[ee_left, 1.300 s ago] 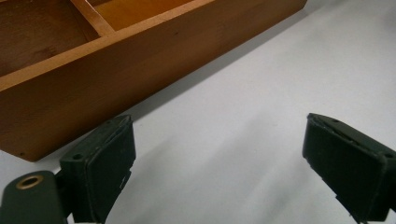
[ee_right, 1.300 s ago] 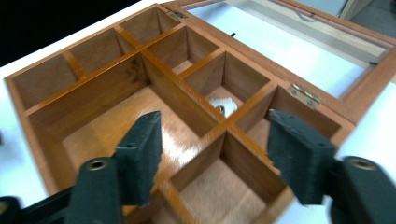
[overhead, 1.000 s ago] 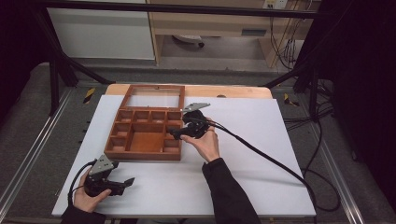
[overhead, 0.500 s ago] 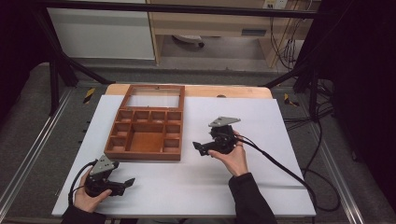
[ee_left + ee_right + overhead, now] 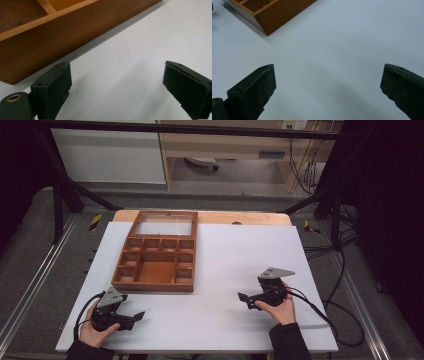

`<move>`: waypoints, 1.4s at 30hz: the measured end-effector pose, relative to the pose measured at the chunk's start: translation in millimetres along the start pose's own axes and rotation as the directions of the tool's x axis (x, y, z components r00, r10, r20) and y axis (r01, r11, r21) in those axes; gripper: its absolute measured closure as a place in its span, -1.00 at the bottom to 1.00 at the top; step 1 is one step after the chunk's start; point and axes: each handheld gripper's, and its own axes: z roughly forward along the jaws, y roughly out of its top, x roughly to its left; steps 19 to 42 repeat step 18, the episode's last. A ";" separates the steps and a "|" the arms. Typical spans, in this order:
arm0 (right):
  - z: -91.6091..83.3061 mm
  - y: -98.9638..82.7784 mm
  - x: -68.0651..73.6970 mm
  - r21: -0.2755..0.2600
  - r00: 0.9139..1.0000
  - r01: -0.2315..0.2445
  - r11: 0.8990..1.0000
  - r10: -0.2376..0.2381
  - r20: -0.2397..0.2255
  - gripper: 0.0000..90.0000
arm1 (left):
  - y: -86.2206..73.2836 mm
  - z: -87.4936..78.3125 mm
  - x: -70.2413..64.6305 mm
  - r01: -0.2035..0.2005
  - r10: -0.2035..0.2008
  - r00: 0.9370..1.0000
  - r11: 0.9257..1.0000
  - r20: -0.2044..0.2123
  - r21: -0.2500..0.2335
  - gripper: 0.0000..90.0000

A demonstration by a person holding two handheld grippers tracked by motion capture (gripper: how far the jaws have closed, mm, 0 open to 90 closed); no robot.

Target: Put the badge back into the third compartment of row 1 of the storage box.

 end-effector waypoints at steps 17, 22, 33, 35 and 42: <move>-22.9 -56.2 -21.5 0.028 1.000 -0.022 0.999 0.022 0.001 -0.99 | 0.3 1.6 -0.5 -0.005 0.005 1.000 1.000 -0.002 0.018 -0.84; -23.2 -56.3 -21.7 0.026 1.000 -0.017 1.000 0.017 0.001 -0.99 | 0.4 1.7 -0.5 -0.004 0.005 1.000 1.000 -0.003 0.020 -0.84; -23.2 -56.3 -21.7 0.026 1.000 -0.017 1.000 0.017 0.001 -0.99 | 0.4 1.7 -0.5 -0.004 0.005 1.000 1.000 -0.003 0.020 -0.84; -23.2 -56.3 -21.7 0.026 1.000 -0.017 1.000 0.017 0.001 -0.99 | 0.4 1.7 -0.5 -0.004 0.005 1.000 1.000 -0.003 0.020 -0.84; -23.2 -56.3 -21.7 0.026 1.000 -0.017 1.000 0.017 0.001 -0.99 | 0.4 1.7 -0.5 -0.004 0.005 1.000 1.000 -0.003 0.020 -0.84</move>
